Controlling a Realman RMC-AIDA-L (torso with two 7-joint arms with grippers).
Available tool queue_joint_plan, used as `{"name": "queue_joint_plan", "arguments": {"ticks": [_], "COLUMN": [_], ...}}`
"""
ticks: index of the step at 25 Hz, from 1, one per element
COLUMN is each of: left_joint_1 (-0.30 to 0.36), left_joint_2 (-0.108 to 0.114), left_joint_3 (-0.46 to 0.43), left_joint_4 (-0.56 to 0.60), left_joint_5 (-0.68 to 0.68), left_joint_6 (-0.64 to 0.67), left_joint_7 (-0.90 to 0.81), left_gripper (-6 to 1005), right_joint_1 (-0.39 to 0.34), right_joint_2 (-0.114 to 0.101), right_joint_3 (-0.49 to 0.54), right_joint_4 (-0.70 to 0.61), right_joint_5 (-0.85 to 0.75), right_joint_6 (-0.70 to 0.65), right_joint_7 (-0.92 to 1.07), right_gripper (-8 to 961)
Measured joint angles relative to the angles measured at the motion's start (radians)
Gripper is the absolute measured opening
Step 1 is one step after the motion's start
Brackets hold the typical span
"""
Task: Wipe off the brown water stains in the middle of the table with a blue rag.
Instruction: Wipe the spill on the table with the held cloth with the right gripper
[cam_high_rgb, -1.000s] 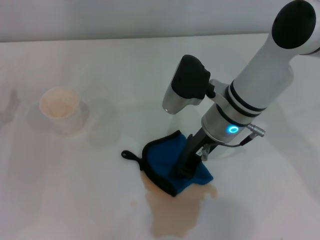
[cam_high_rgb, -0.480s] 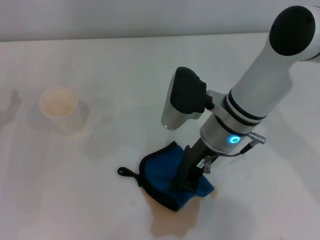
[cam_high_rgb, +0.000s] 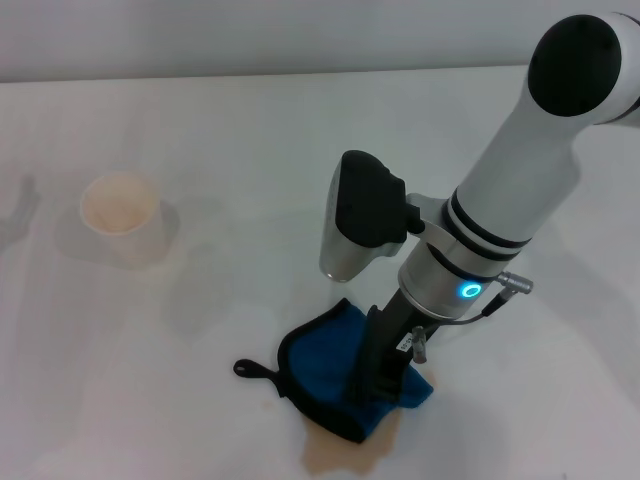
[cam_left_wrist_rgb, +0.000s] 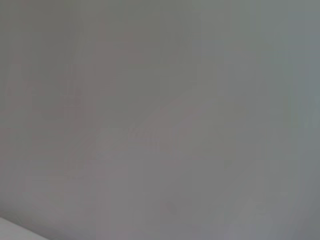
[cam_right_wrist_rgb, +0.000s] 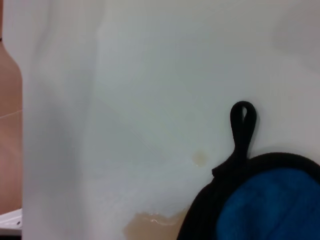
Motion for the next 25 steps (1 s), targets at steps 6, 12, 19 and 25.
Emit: {"name": "queue_joint_plan", "arguments": {"ticks": [6,12,19,25], "left_joint_1": [0.000,0.000,-0.008,-0.024], "left_joint_2": [0.002,0.003,0.005,0.005], "left_joint_3": [-0.001,-0.001,-0.001,-0.001], "left_joint_4": [0.013,0.019,0.022,0.022], "left_joint_5": [-0.002,-0.003,-0.003,-0.003], "left_joint_6": [0.004,0.010,0.031,0.067], "left_joint_7": [0.000,0.000,0.000,0.014], "left_gripper": [879,878,877,877], "right_joint_1": [-0.010,-0.013,-0.012,-0.013], "right_joint_2": [-0.001,0.000,-0.001,-0.002], "right_joint_3": [-0.005,-0.008,-0.033,-0.073], "right_joint_4": [-0.038,-0.058,-0.066,-0.070], "right_joint_5": [-0.008,-0.011,0.016,0.073], "right_joint_6": [0.061,0.124,0.155,0.126], "right_joint_7": [-0.014,-0.026,-0.026,-0.033], "right_gripper": [45,45,45,45]}}
